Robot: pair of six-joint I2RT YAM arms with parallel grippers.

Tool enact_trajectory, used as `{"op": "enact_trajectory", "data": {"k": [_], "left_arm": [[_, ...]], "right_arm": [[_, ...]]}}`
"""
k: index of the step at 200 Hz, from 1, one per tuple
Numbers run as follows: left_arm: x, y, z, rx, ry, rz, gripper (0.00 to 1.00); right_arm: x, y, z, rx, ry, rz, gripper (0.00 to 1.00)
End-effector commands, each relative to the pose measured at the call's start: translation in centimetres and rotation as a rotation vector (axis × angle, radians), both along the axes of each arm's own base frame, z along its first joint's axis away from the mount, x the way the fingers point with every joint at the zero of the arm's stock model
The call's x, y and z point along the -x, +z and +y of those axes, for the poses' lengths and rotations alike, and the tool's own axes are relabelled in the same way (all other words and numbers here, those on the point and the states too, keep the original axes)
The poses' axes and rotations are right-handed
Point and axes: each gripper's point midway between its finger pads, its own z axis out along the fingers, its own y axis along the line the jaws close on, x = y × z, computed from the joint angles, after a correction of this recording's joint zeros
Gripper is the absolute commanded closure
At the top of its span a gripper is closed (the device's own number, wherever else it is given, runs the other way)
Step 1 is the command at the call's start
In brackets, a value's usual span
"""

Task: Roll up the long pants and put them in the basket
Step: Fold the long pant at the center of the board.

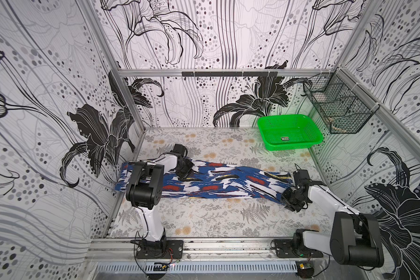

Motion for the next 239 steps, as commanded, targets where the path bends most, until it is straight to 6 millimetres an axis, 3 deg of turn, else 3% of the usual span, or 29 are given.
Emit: {"op": "enact_trajectory", "data": {"k": [1, 28, 54, 88, 112, 178, 239], "left_arm": [[1.5, -0.9, 0.3, -0.031, -0.004, 0.041, 1.00], [1.7, -0.8, 0.3, -0.030, -0.007, 0.039, 1.00], [1.9, -0.9, 0.2, -0.029, -0.006, 0.040, 1.00], [2.0, -0.9, 0.2, -0.025, -0.005, 0.039, 1.00], [2.0, -0.7, 0.1, -0.022, -0.006, 0.037, 1.00], [2.2, -0.1, 0.1, -0.026, -0.011, 0.031, 1.00], [2.2, 0.1, 0.2, -0.028, -0.008, 0.030, 1.00]], "right_arm": [[-1.1, 0.3, -1.3, 0.067, -0.011, -0.028, 0.81], [-1.7, 0.6, -1.6, 0.086, -0.008, -0.045, 1.00], [-2.4, 2.4, -2.2, 0.123, -0.011, -0.094, 1.00], [-4.0, 7.2, -5.0, 0.291, -0.003, -0.179, 1.00], [-5.3, 8.8, -6.6, 0.363, -0.007, -0.191, 1.00], [-7.9, 7.2, -8.9, 0.344, -0.062, -0.147, 1.00], [-6.8, 5.6, -8.9, 0.332, -0.051, -0.098, 1.00]]}}
